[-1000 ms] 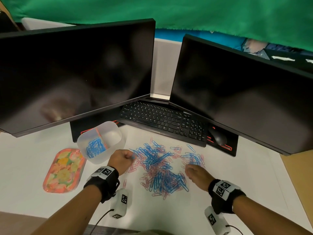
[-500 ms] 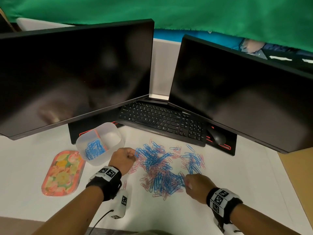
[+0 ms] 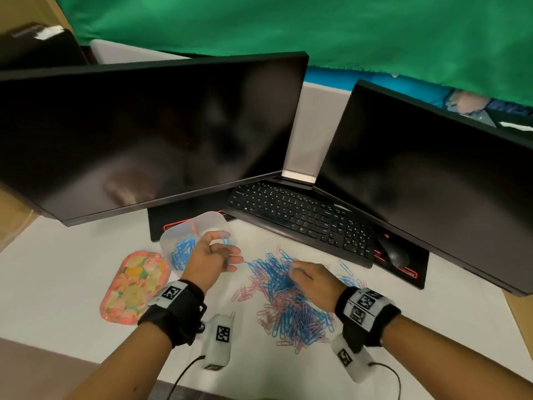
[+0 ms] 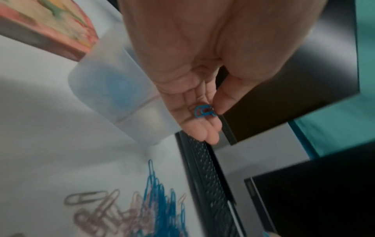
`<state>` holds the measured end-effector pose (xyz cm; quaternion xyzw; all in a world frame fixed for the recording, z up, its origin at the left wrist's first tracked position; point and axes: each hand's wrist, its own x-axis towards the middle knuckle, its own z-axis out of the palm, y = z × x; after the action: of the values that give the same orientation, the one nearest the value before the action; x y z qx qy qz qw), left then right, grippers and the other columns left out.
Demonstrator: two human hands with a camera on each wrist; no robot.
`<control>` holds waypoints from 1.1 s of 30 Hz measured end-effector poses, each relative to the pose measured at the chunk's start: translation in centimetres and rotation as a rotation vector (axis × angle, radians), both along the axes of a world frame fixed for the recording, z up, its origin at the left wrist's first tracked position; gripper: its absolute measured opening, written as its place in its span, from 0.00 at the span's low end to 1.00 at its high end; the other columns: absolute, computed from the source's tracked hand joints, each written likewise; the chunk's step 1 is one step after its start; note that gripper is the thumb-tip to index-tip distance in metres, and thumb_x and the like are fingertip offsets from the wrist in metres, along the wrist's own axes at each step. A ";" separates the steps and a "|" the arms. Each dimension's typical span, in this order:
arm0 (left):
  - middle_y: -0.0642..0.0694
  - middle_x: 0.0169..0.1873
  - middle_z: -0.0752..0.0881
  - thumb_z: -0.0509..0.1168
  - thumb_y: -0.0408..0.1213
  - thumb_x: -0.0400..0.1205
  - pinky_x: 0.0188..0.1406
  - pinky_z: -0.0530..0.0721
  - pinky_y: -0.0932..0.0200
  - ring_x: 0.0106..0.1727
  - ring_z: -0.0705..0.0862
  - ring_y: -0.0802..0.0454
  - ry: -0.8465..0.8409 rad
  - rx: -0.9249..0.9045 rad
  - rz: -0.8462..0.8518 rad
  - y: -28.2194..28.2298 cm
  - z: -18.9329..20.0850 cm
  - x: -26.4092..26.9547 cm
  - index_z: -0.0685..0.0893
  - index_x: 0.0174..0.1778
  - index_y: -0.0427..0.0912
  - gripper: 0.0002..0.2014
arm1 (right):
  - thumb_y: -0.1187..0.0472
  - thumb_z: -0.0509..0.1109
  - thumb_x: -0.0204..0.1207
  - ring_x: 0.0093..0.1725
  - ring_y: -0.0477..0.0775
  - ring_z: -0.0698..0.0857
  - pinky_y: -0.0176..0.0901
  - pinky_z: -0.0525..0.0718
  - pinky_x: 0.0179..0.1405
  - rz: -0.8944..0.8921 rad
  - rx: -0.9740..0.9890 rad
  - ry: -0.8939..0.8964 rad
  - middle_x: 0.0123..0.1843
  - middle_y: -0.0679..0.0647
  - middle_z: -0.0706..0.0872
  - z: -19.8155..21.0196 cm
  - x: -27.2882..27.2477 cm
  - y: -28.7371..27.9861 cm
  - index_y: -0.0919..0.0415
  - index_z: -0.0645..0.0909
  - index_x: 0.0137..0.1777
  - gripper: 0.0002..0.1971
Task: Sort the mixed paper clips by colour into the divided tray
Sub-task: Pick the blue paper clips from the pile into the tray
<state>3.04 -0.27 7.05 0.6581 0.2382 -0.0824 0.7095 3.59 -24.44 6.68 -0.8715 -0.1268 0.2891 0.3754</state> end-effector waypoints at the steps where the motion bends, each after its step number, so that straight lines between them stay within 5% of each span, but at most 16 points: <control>1: 0.37 0.39 0.86 0.54 0.19 0.83 0.29 0.87 0.59 0.29 0.89 0.51 -0.010 -0.030 0.083 0.6 0.3 0.0 0.76 0.51 0.43 0.14 | 0.58 0.53 0.84 0.33 0.48 0.67 0.45 0.68 0.37 0.027 0.003 0.005 0.31 0.48 0.67 0.4 0.6 1.7 0.53 0.65 0.34 0.14; 4: 0.37 0.42 0.86 0.60 0.21 0.82 0.31 0.89 0.57 0.32 0.88 0.48 0.013 -0.067 0.240 2.8 1.3 -0.1 0.74 0.53 0.42 0.12 | 0.59 0.54 0.83 0.36 0.52 0.71 0.44 0.69 0.39 0.113 -0.026 0.005 0.32 0.49 0.73 1.4 2.2 7.0 0.56 0.69 0.37 0.12; 7: 0.33 0.46 0.85 0.59 0.24 0.83 0.34 0.89 0.55 0.38 0.85 0.44 0.095 -0.130 0.328 5.0 1.5 -0.1 0.74 0.59 0.39 0.11 | 0.55 0.55 0.84 0.44 0.55 0.76 0.41 0.69 0.42 0.188 -0.104 0.001 0.43 0.57 0.80 2.1 3.7 11.7 0.62 0.76 0.46 0.12; 10: 0.31 0.58 0.85 0.59 0.32 0.85 0.46 0.88 0.51 0.49 0.87 0.40 0.163 -0.116 0.342 6.5 1.0 -0.3 0.76 0.66 0.37 0.13 | 0.54 0.57 0.83 0.48 0.58 0.78 0.40 0.69 0.41 0.288 -0.206 -0.033 0.52 0.62 0.83 2.7 5.0 15.4 0.59 0.76 0.45 0.11; 13: 0.35 0.57 0.83 0.58 0.34 0.85 0.53 0.84 0.49 0.55 0.84 0.38 0.167 -0.131 0.389 6.9 1.1 -0.6 0.79 0.60 0.39 0.10 | 0.56 0.59 0.83 0.45 0.57 0.77 0.39 0.68 0.31 0.341 -0.275 -0.071 0.46 0.59 0.80 3.3 5.9 18.1 0.56 0.72 0.38 0.11; 17: 0.39 0.58 0.80 0.57 0.36 0.86 0.62 0.83 0.46 0.59 0.82 0.42 0.179 -0.086 0.421 6.8 1.6 -0.6 0.77 0.61 0.44 0.09 | 0.61 0.60 0.82 0.44 0.60 0.83 0.35 0.73 0.29 0.370 -0.319 -0.104 0.41 0.58 0.82 3.5 6.5 20.8 0.65 0.80 0.48 0.09; 20: 0.42 0.59 0.79 0.56 0.34 0.86 0.58 0.84 0.49 0.59 0.81 0.44 0.163 -0.054 0.444 7.1 1.6 -0.6 0.76 0.66 0.43 0.13 | 0.65 0.60 0.80 0.48 0.62 0.88 0.46 0.86 0.40 0.360 -0.318 -0.096 0.43 0.62 0.86 3.7 6.7 21.6 0.68 0.84 0.53 0.11; 23: 0.44 0.59 0.81 0.58 0.35 0.86 0.56 0.84 0.50 0.59 0.81 0.45 0.132 -0.022 0.437 7.4 1.5 -0.7 0.76 0.65 0.44 0.12 | 0.68 0.62 0.76 0.49 0.63 0.88 0.52 0.89 0.49 0.287 -0.237 -0.101 0.46 0.64 0.88 3.7 6.8 21.0 0.67 0.83 0.54 0.11; 26: 0.44 0.57 0.84 0.60 0.35 0.85 0.55 0.84 0.50 0.57 0.84 0.46 0.094 0.059 0.365 7.3 1.0 -0.8 0.80 0.59 0.44 0.09 | 0.69 0.64 0.76 0.44 0.60 0.88 0.48 0.88 0.42 0.197 -0.141 -0.060 0.48 0.61 0.88 3.7 6.9 18.9 0.65 0.82 0.58 0.13; 29: 0.42 0.45 0.87 0.61 0.30 0.83 0.42 0.84 0.57 0.44 0.87 0.53 0.006 0.179 0.197 6.0 0.7 -0.6 0.85 0.49 0.42 0.07 | 0.66 0.62 0.78 0.38 0.54 0.88 0.37 0.82 0.29 0.067 -0.080 -0.011 0.43 0.56 0.87 3.4 6.8 14.8 0.58 0.81 0.60 0.13; 33: 0.44 0.35 0.86 0.63 0.24 0.79 0.27 0.78 0.73 0.30 0.82 0.59 -0.107 0.350 -0.147 2.7 -0.1 -0.5 0.84 0.40 0.47 0.12 | 0.64 0.63 0.79 0.48 0.49 0.86 0.37 0.84 0.44 -0.025 -0.154 -0.042 0.49 0.48 0.86 1.5 6.0 7.0 0.53 0.83 0.53 0.10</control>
<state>2.54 2.41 6.96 0.7905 0.1619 -0.0562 0.5880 9.60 -17.41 8.17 -0.9052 -0.1011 0.2746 0.3082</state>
